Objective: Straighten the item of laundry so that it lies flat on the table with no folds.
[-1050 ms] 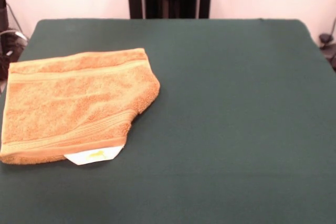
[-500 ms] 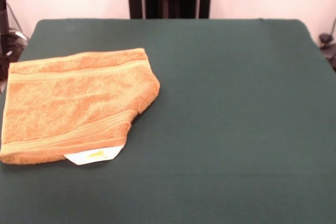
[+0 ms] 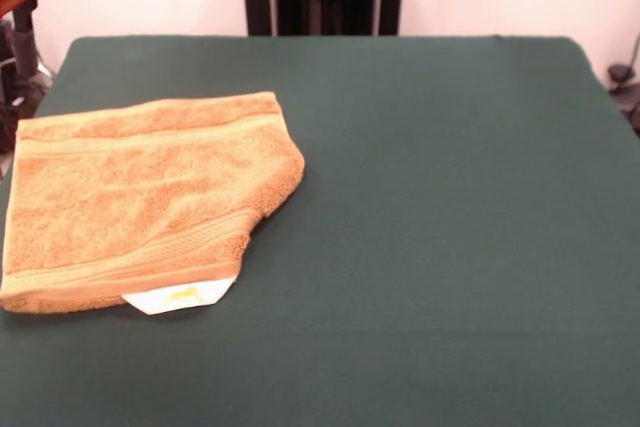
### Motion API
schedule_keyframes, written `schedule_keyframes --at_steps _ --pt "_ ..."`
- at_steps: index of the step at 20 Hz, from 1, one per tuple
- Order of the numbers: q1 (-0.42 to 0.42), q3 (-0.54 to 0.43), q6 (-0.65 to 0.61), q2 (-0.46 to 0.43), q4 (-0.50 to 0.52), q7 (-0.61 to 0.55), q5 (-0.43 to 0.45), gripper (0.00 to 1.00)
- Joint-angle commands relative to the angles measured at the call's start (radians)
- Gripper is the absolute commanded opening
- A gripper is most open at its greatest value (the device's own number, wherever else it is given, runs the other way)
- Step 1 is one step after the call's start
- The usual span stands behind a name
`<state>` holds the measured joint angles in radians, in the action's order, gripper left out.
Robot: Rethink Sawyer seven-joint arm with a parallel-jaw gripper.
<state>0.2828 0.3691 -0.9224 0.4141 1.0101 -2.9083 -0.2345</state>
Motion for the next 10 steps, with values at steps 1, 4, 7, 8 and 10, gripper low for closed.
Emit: schedule_keyframes --at_steps 1,4,7,8,10 --pt "-0.061 -0.128 -0.025 -0.074 0.063 -0.112 -0.044 1.0" --pt "-0.071 -0.126 -0.017 -0.078 0.066 -0.133 -0.054 1.0" --pt "-0.081 -0.122 -0.014 -0.084 0.064 -0.151 -0.061 1.0" --pt "-0.084 -0.12 -0.014 -0.086 0.063 -0.157 -0.063 1.0" --pt "-0.089 -0.119 -0.015 -0.09 0.061 -0.171 -0.072 1.0"
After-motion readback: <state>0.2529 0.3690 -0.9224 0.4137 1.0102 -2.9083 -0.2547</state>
